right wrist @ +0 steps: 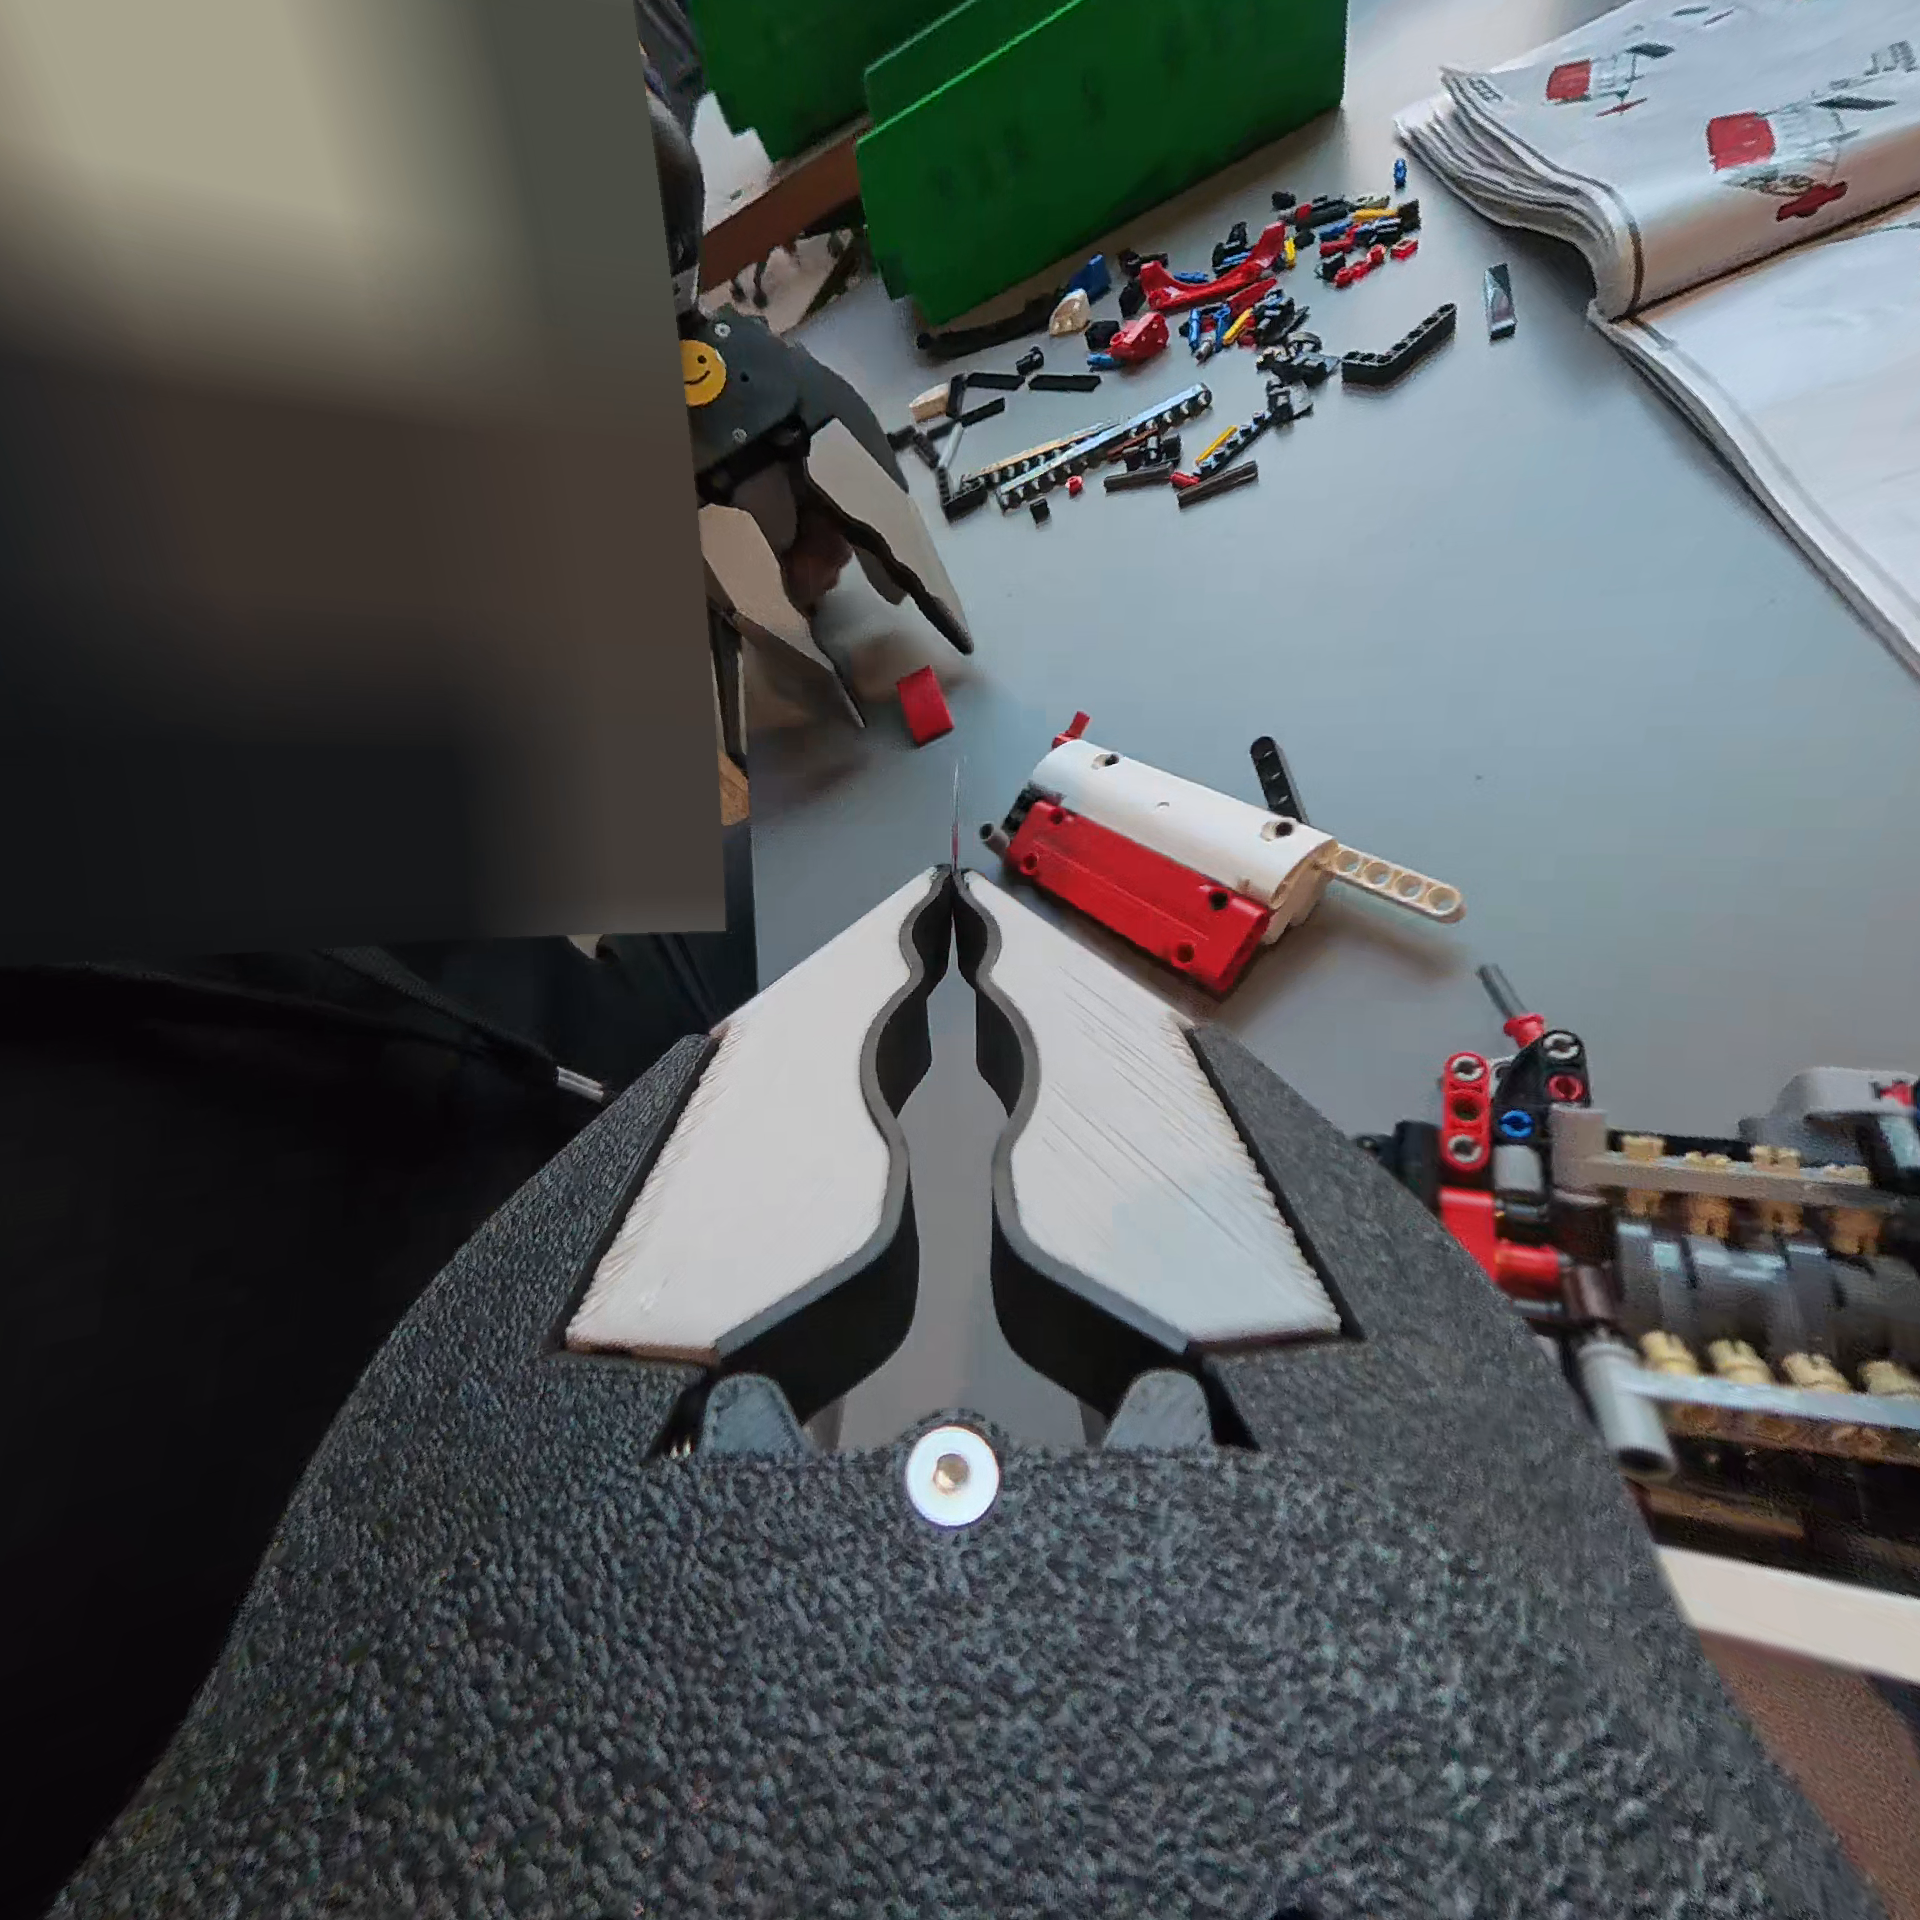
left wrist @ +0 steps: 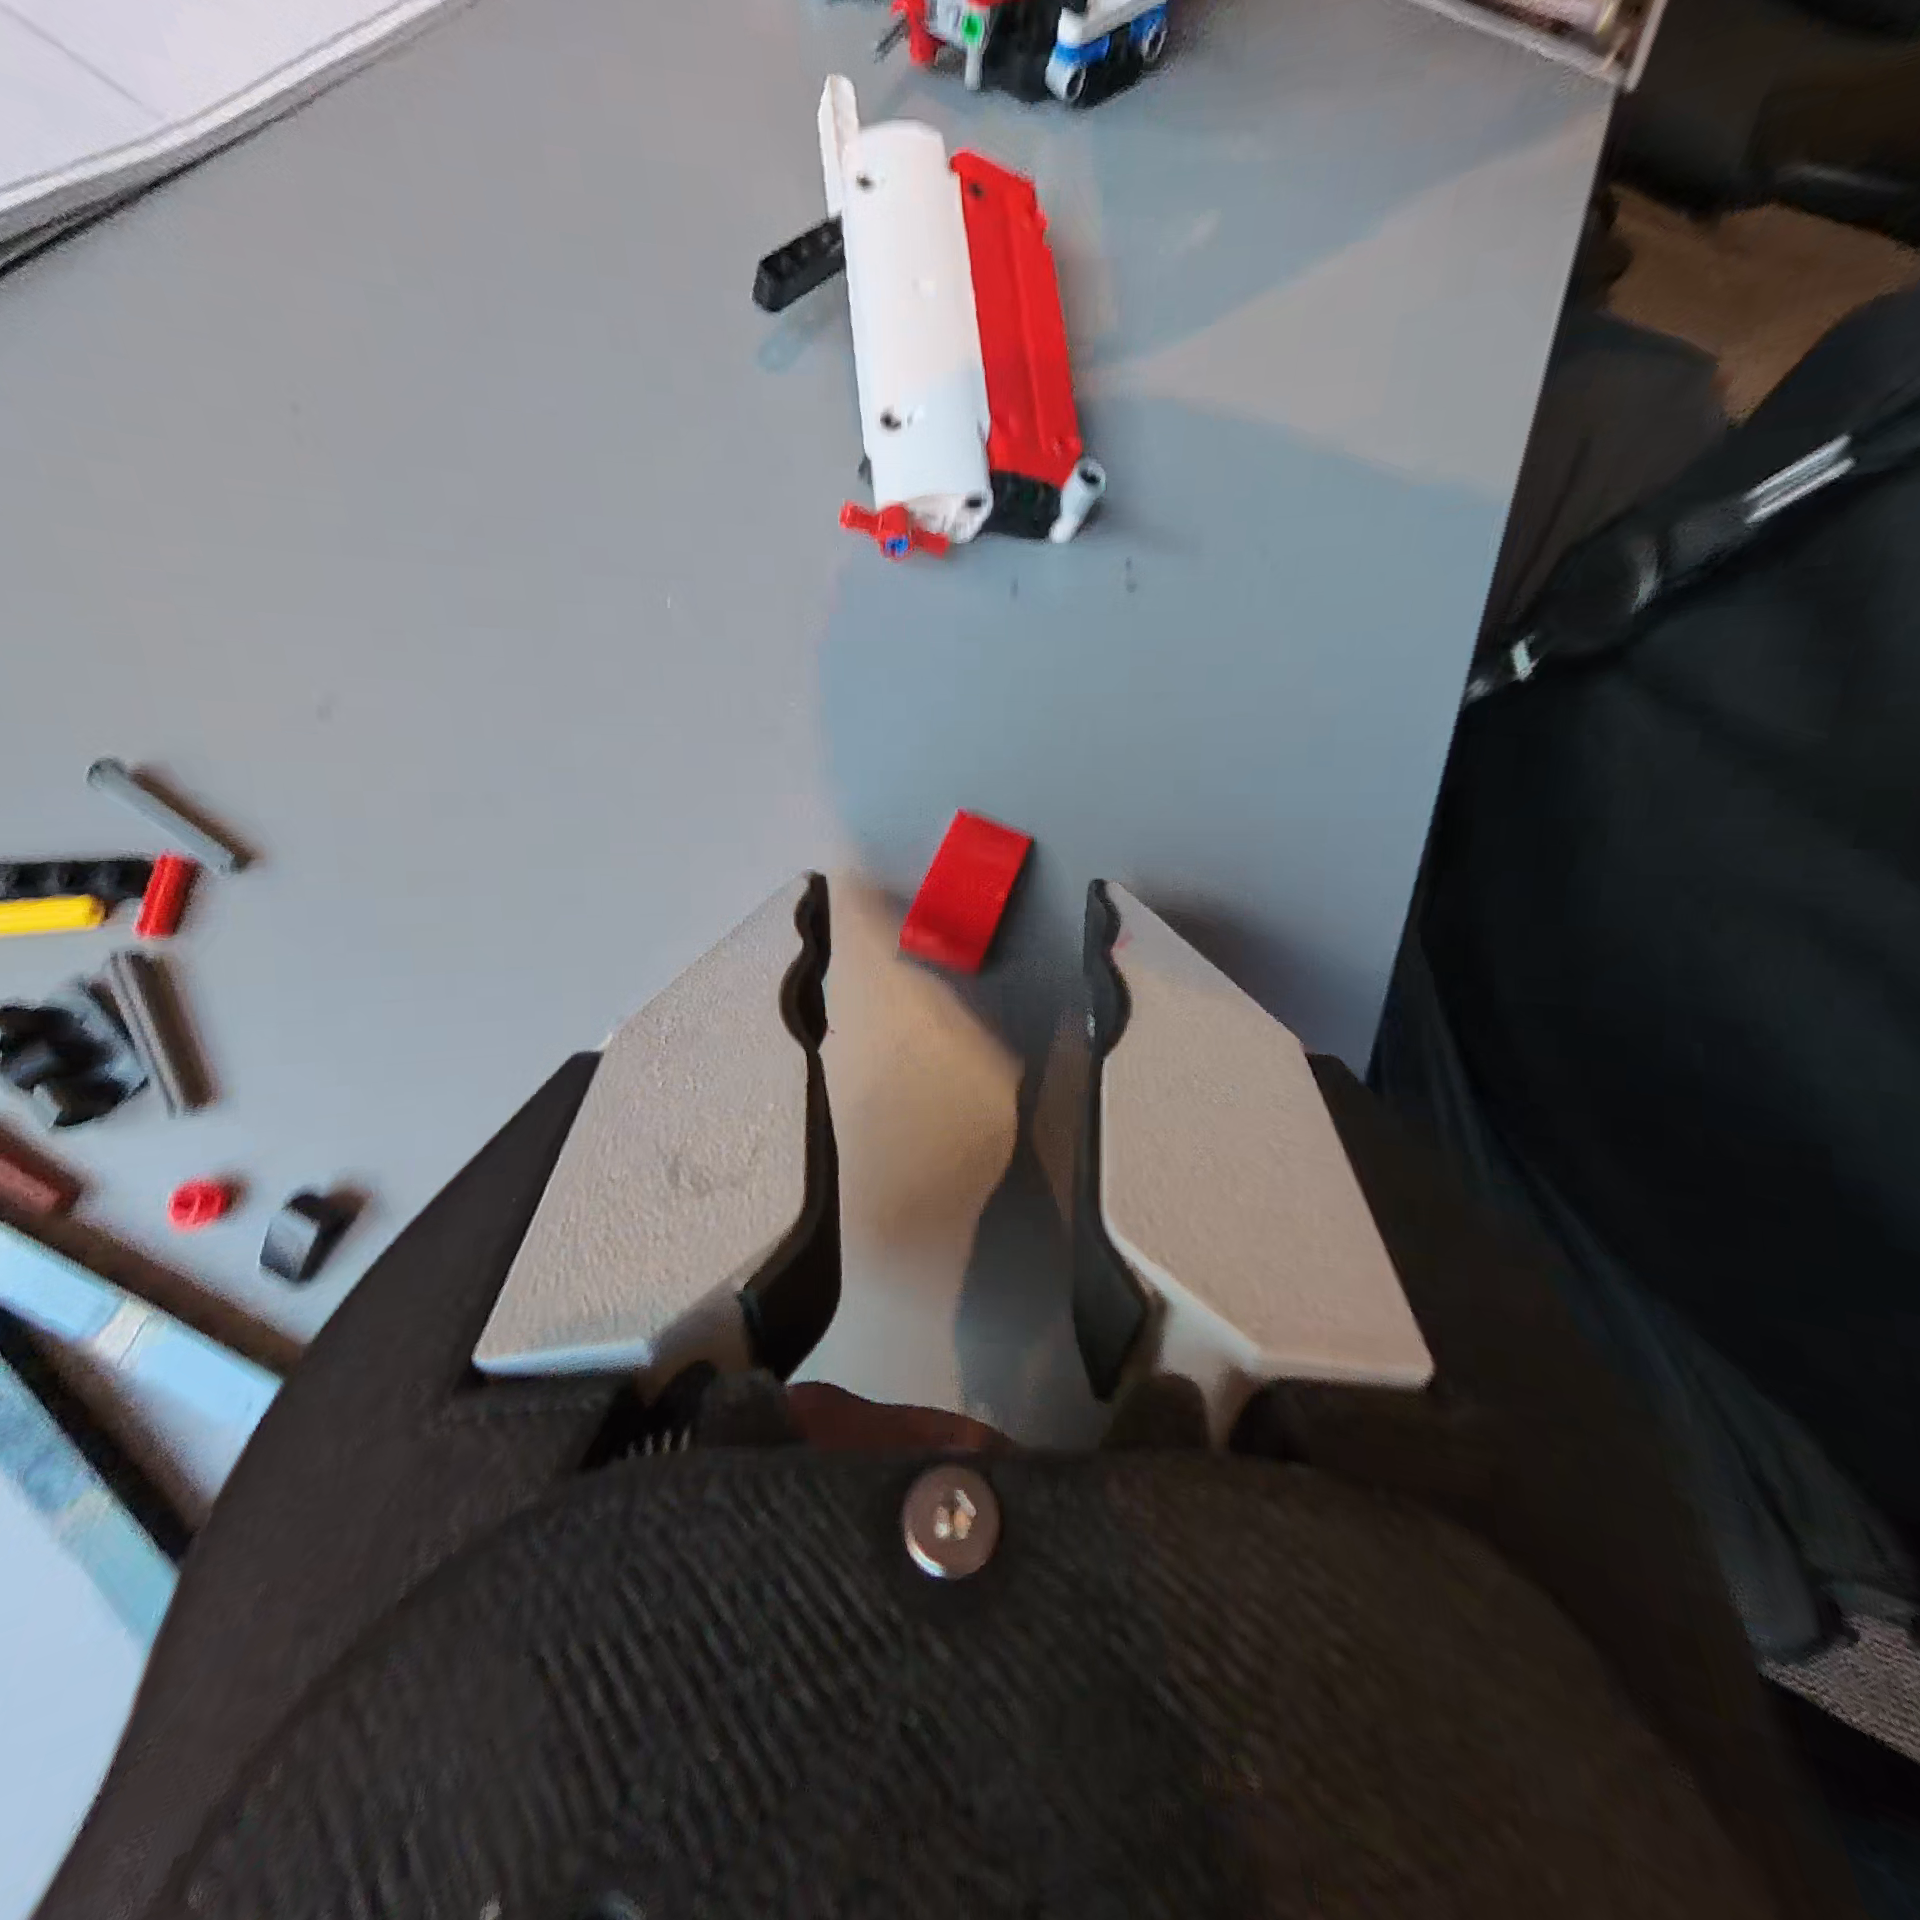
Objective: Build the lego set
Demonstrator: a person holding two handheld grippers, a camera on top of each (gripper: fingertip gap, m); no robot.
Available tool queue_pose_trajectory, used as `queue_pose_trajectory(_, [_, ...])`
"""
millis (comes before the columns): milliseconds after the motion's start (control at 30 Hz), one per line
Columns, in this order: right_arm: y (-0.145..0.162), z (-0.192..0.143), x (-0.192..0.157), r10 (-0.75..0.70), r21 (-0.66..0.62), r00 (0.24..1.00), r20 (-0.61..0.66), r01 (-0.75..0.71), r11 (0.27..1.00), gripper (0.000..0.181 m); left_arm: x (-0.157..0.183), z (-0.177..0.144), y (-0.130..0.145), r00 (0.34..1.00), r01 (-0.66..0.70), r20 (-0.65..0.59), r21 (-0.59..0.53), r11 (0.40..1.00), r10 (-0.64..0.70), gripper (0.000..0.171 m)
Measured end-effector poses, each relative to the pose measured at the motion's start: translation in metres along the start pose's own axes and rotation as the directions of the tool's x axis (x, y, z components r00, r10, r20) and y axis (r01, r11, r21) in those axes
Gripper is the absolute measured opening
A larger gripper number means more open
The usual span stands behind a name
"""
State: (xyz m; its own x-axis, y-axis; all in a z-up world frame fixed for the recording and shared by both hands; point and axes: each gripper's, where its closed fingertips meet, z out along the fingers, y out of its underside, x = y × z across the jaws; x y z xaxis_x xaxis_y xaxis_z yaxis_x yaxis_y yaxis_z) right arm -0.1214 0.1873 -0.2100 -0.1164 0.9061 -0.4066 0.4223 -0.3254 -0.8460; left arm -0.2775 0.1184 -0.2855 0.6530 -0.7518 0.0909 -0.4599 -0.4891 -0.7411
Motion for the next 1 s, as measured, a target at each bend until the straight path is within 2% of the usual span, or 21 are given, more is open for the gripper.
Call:
queue_pose_trajectory(100, [0.007, -0.005, -0.014, 0.031, 0.029, 0.999, 0.014, -0.031, 0.999, 0.0, -0.001, -0.01, 0.015, 0.998, 0.004, 0.067, -0.014, 1.0, -0.003, 0.052])
queue_pose_trajectory(167, [0.012, -0.007, -0.023, 0.023, 0.029, 1.0, 0.013, -0.024, 0.999, 0.0, -0.002, -0.016, 0.013, 0.995, 0.024, 0.092, 0.012, 1.0, -0.025, 0.048])
queue_pose_trajectory(233, [0.018, -0.006, -0.034, 0.009, 0.01, 0.999, 0.035, -0.009, 1.0, 0.0, 0.001, -0.017, 0.004, 0.995, -0.03, 0.099, 0.043, 0.999, 0.026, 0.039])
queue_pose_trajectory(367, [0.032, 0.001, -0.052, 0.034, -0.05, 0.994, 0.1, -0.029, 0.998, 0.0, 0.008, 0.007, 0.005, 0.998, -0.063, 0.009, -0.036, 0.997, 0.063, 0.033])
queue_pose_trajectory(400, [0.035, 0.001, -0.051, 0.042, -0.066, 0.996, 0.084, -0.037, 0.997, 0.0, 0.011, 0.009, 0.002, 0.997, -0.07, -0.019, -0.036, 0.997, 0.07, 0.016])
queue_pose_trajectory(567, [0.051, 0.001, -0.057, 0.086, -0.156, 0.994, 0.066, -0.075, 0.985, 0.0, 0.03, 0.031, -0.014, 0.991, -0.13, -0.049, -0.039, 0.991, 0.128, 0.015])
queue_pose_trajectory(767, [0.061, -0.003, -0.049, 0.187, -0.28, 0.974, 0.126, -0.146, 0.949, 0.0, 0.076, 0.075, -0.046, 0.967, -0.227, -0.122, -0.033, 0.973, 0.222, 0.015])
queue_pose_trajectory(867, [0.059, -0.006, -0.044, 0.197, -0.301, 0.973, 0.118, -0.153, 0.941, 0.0, 0.083, 0.085, -0.055, 0.965, -0.242, -0.113, -0.029, 0.97, 0.238, 0.028])
queue_pose_trajectory(1000, [0.055, -0.009, -0.055, 0.252, -0.287, 0.948, 0.194, -0.191, 0.939, 0.0, 0.084, 0.084, -0.057, 0.97, -0.22, -0.105, -0.017, 0.975, 0.217, 0.047])
